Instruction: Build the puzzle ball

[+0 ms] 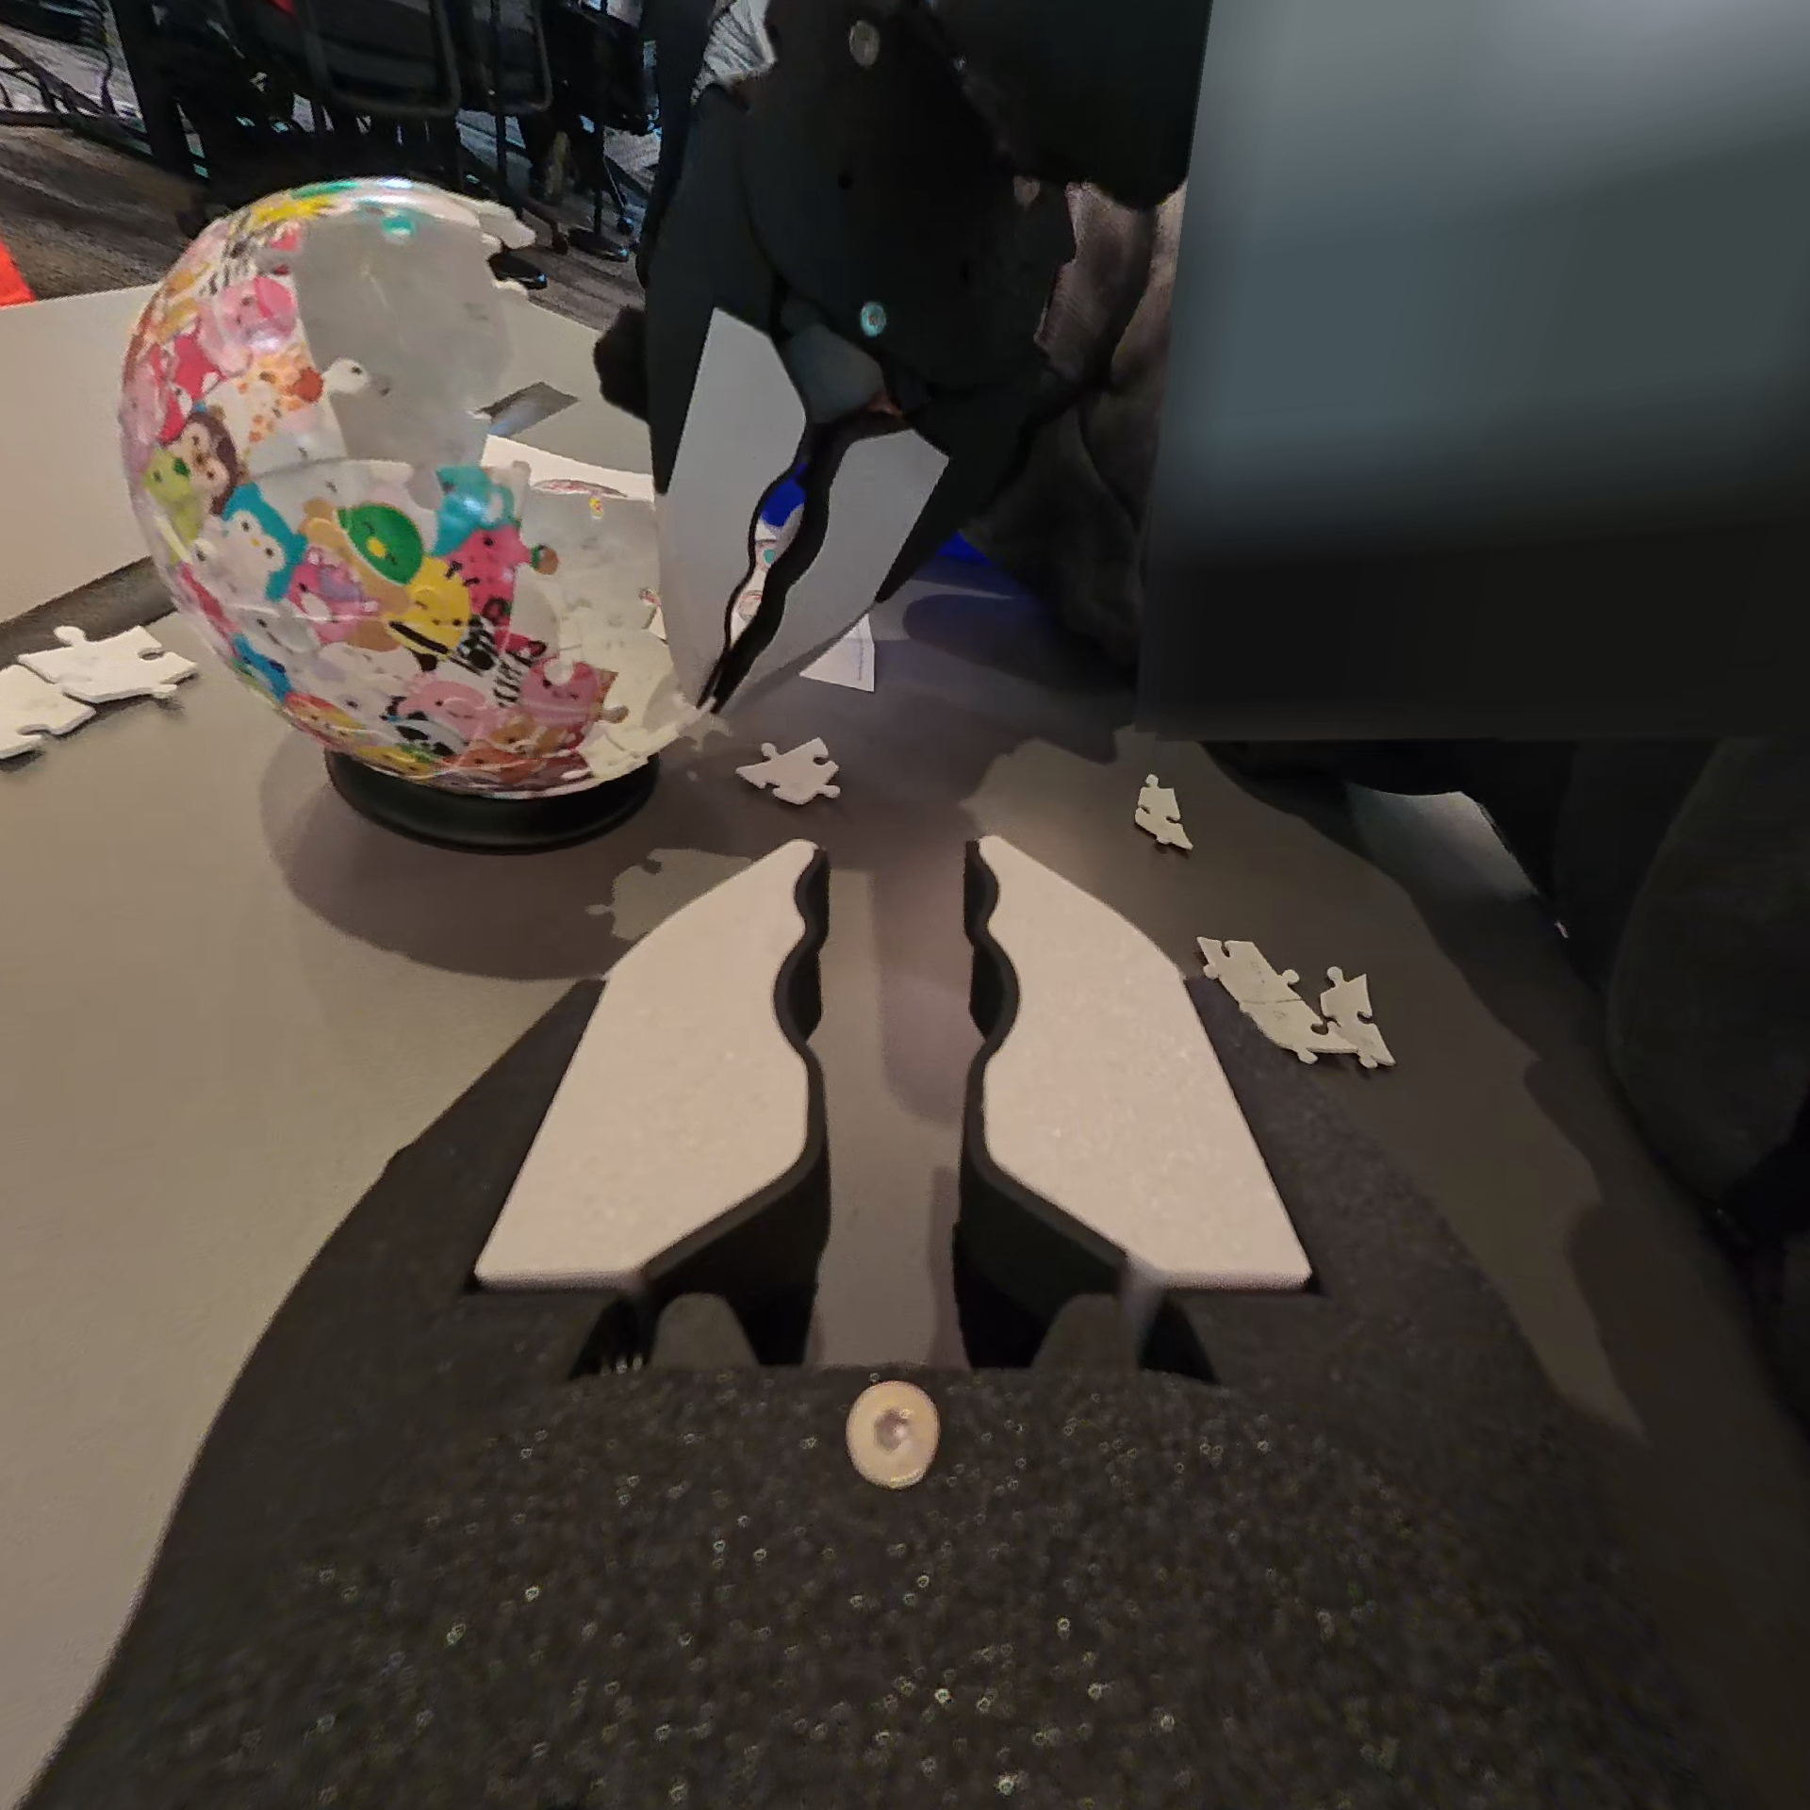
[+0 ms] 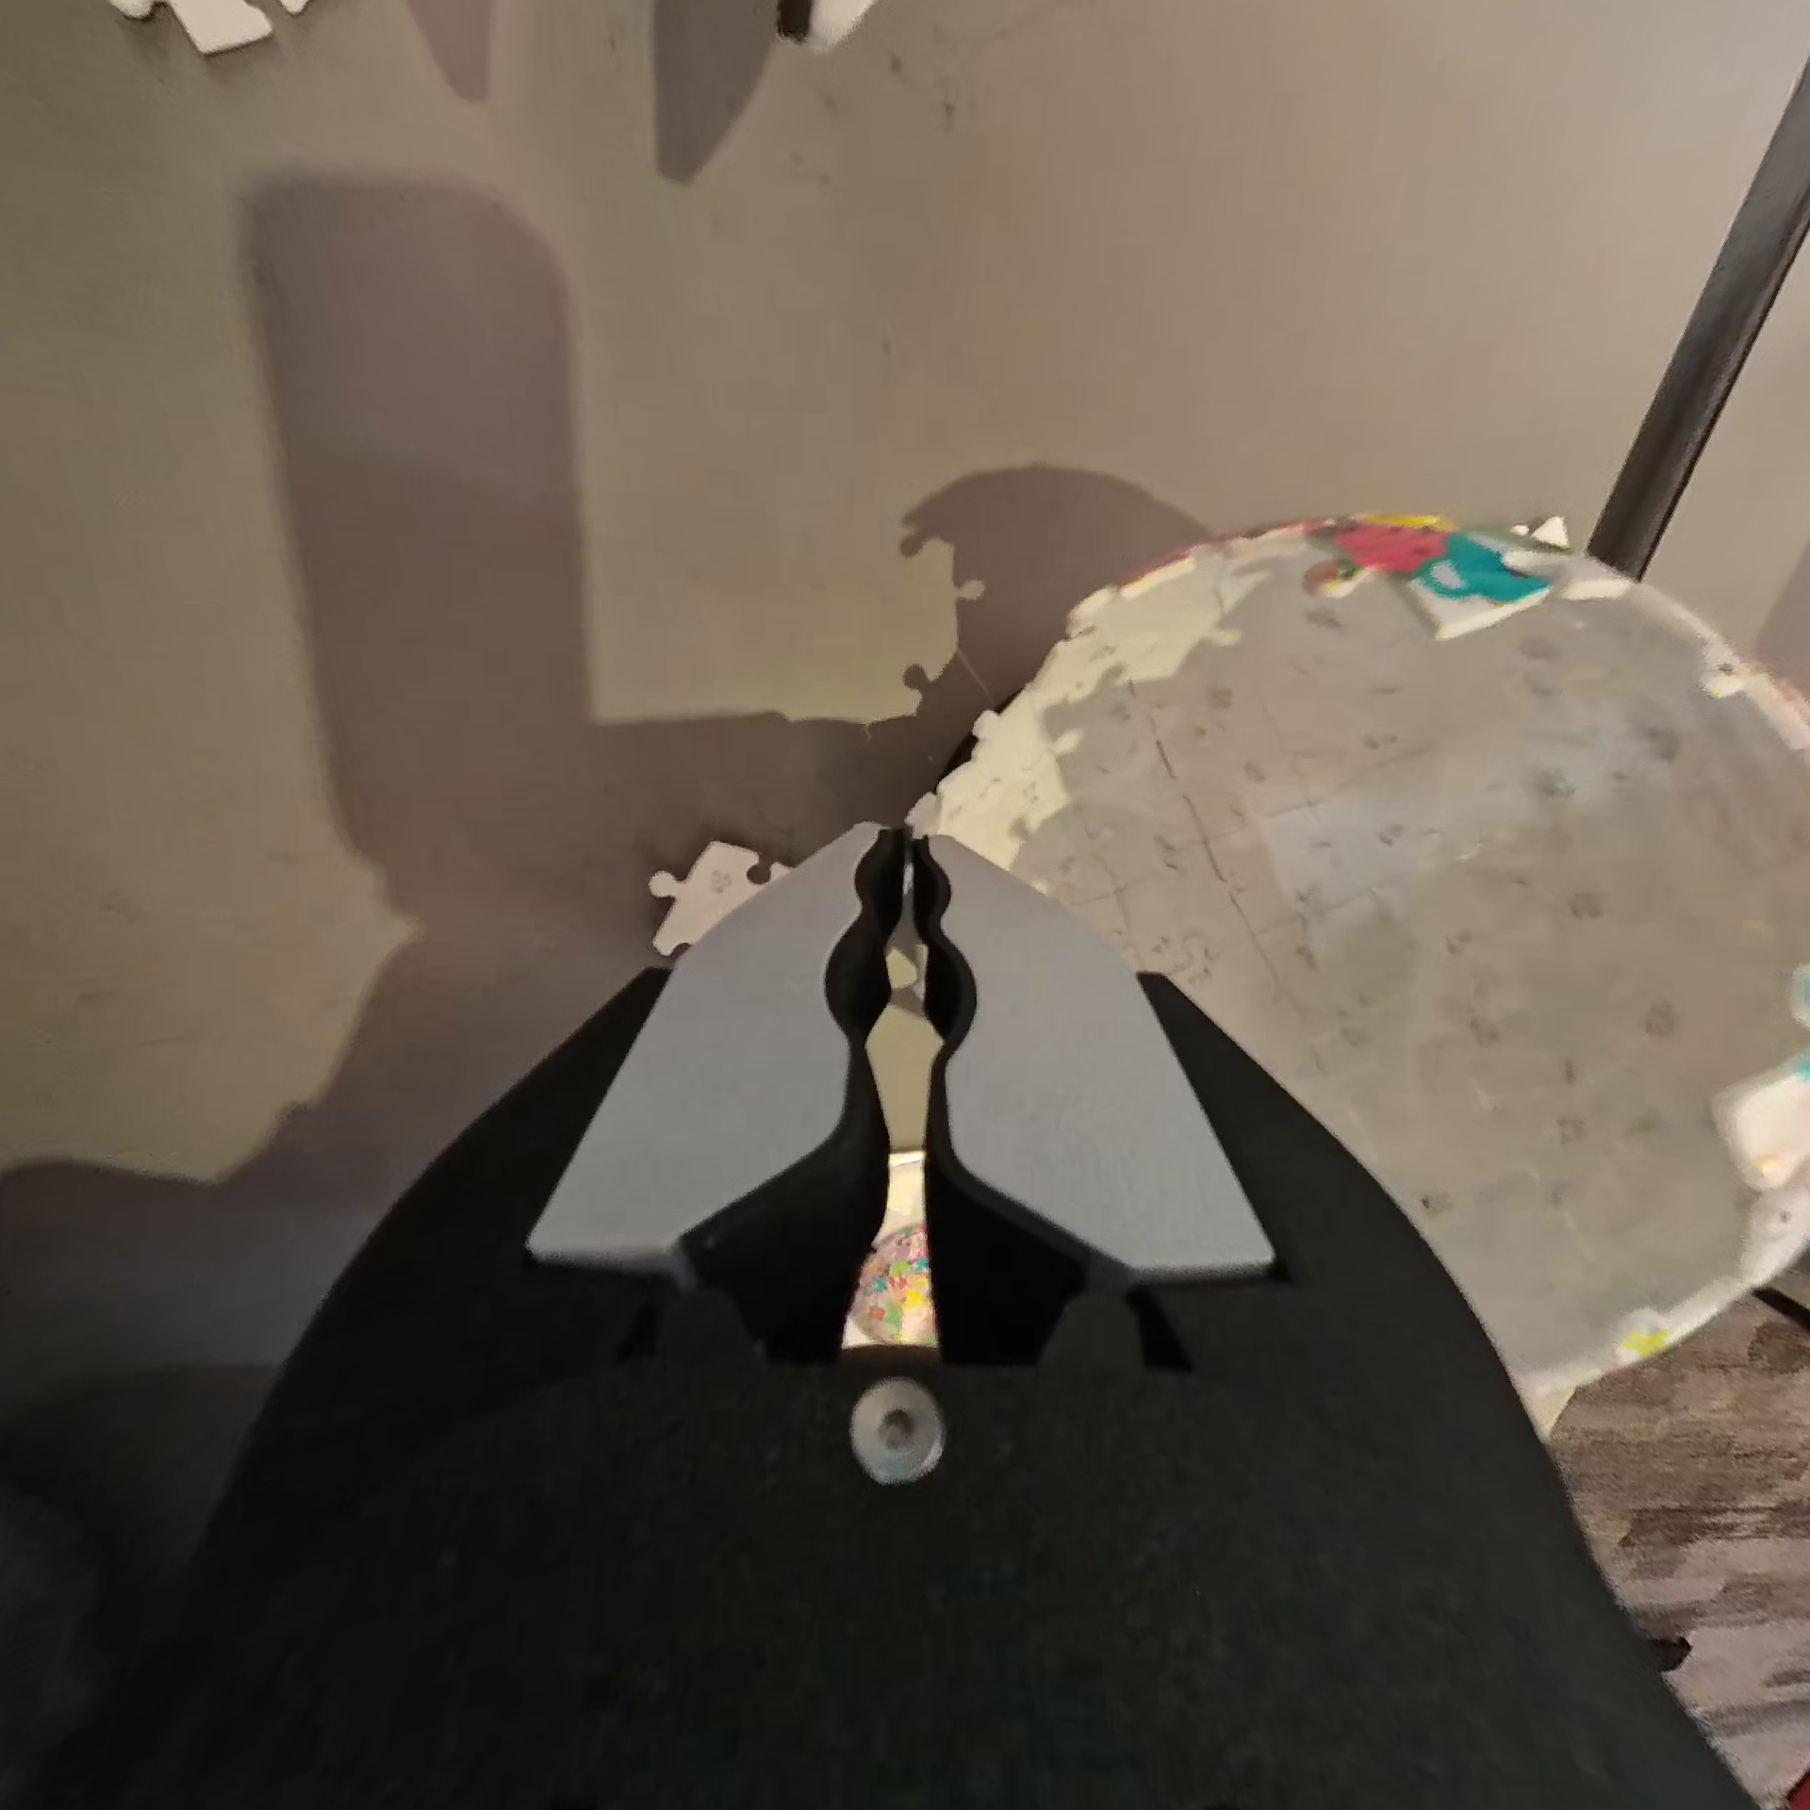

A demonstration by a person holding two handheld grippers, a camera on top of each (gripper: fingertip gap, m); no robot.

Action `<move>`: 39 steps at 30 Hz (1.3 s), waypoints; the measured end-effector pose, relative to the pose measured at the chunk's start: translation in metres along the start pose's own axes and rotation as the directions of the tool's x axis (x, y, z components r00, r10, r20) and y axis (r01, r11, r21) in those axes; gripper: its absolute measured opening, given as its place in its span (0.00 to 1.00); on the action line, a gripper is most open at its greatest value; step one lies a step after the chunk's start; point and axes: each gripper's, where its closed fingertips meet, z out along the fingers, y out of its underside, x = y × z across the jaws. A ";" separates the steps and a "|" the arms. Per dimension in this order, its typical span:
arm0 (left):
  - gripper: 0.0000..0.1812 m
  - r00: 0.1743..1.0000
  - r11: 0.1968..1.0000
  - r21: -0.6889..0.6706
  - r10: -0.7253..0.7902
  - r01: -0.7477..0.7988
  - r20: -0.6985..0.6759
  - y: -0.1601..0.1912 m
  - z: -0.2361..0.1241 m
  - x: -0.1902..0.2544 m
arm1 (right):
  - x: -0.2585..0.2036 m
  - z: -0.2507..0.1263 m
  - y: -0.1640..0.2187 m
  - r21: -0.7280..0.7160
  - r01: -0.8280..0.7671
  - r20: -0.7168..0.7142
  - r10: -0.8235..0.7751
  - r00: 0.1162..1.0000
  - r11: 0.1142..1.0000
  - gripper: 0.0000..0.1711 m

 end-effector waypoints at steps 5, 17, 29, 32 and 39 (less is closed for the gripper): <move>0.14 1.000 1.000 -0.001 0.002 -0.002 0.000 0.000 0.000 0.000 | 0.002 0.003 0.002 -0.026 0.005 0.013 -0.004 1.000 1.000 0.01; 0.14 1.000 1.000 -0.006 0.016 -0.016 0.001 0.001 0.001 0.002 | 0.007 0.013 0.008 -0.112 0.027 0.002 -0.027 1.000 0.993 0.02; 0.14 1.000 1.000 -0.005 0.024 -0.024 0.001 0.001 0.001 0.003 | 0.013 0.021 0.017 -0.183 0.044 -0.060 -0.056 0.997 0.982 0.13; 0.14 1.000 1.000 -0.007 0.024 -0.024 0.000 0.001 0.001 0.003 | 0.013 0.021 0.013 -0.168 0.066 -0.070 -0.079 0.994 0.984 0.12; 0.14 1.000 1.000 -0.006 0.027 -0.027 0.000 0.001 0.001 0.003 | 0.011 0.026 0.011 -0.160 0.083 -0.081 -0.097 0.992 0.984 0.11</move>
